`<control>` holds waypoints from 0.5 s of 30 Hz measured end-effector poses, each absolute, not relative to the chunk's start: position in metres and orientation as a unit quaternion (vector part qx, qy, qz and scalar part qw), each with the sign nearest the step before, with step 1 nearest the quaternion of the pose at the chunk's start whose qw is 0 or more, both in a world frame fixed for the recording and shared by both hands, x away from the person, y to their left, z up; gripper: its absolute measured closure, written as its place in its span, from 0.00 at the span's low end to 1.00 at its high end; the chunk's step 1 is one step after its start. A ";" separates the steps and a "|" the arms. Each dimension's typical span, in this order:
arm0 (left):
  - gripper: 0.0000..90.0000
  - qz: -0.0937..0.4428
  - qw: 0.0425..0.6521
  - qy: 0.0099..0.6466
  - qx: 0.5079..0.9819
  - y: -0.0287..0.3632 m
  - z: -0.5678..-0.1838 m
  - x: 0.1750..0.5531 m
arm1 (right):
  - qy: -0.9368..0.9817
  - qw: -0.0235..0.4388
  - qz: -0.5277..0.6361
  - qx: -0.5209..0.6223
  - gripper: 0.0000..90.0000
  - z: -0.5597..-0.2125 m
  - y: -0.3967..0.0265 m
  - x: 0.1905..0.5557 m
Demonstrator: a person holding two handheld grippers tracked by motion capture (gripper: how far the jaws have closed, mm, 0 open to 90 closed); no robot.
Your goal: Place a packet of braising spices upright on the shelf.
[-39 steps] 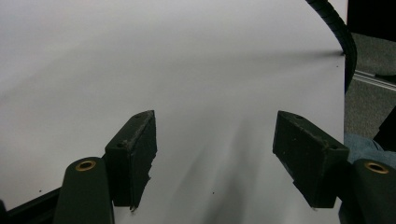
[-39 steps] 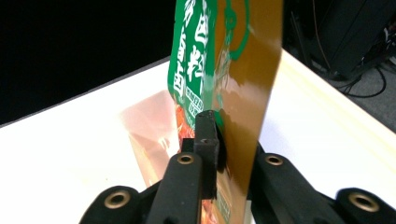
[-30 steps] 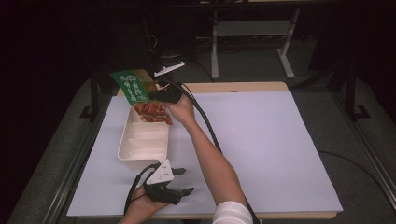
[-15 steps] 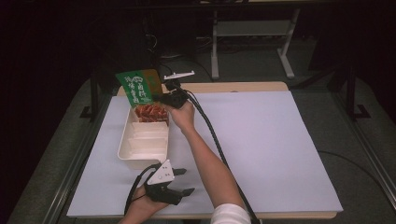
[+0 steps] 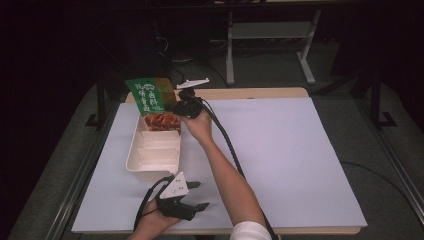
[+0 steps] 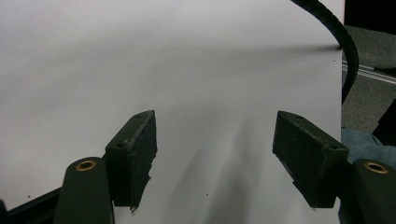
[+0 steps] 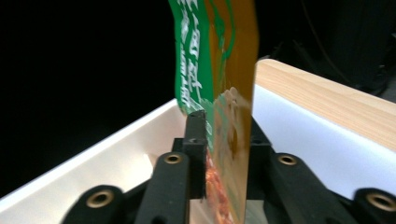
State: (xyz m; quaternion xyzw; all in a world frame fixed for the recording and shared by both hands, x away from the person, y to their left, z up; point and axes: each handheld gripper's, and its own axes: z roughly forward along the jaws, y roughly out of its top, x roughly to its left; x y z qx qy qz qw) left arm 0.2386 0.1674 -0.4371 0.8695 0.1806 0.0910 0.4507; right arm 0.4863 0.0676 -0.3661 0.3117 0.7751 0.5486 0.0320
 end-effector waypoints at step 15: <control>0.33 0.092 0.447 0.177 0.872 0.164 -0.439 0.237 | 0.792 0.032 0.532 0.296 0.65 -0.347 0.040 0.473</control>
